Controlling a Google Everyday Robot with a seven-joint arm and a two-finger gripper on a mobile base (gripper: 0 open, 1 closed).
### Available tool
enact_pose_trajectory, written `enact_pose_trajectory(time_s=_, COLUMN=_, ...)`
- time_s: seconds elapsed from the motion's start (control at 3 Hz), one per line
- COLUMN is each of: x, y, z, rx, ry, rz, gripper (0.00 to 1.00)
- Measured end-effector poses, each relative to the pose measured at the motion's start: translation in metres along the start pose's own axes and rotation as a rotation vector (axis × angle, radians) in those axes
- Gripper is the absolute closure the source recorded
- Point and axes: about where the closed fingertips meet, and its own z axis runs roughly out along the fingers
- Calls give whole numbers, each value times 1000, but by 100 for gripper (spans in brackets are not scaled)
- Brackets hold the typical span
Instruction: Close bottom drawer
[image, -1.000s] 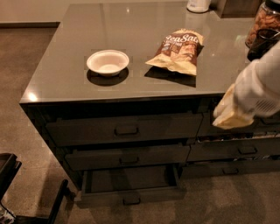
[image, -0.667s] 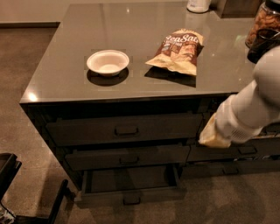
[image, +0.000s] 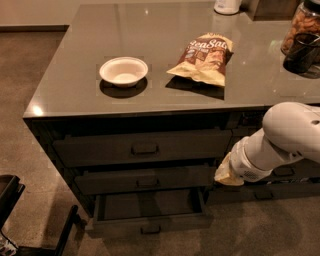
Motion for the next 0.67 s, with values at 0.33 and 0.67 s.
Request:
enact_pose_trajectory(time_s=0.33, x=15, y=6, z=30, rx=-13, ry=-15, rz=-21, gripper=100)
enact_pose_trajectory(time_s=0.67, x=44, y=13, z=100, rx=-51, ry=-50, rz=-44, gripper=100)
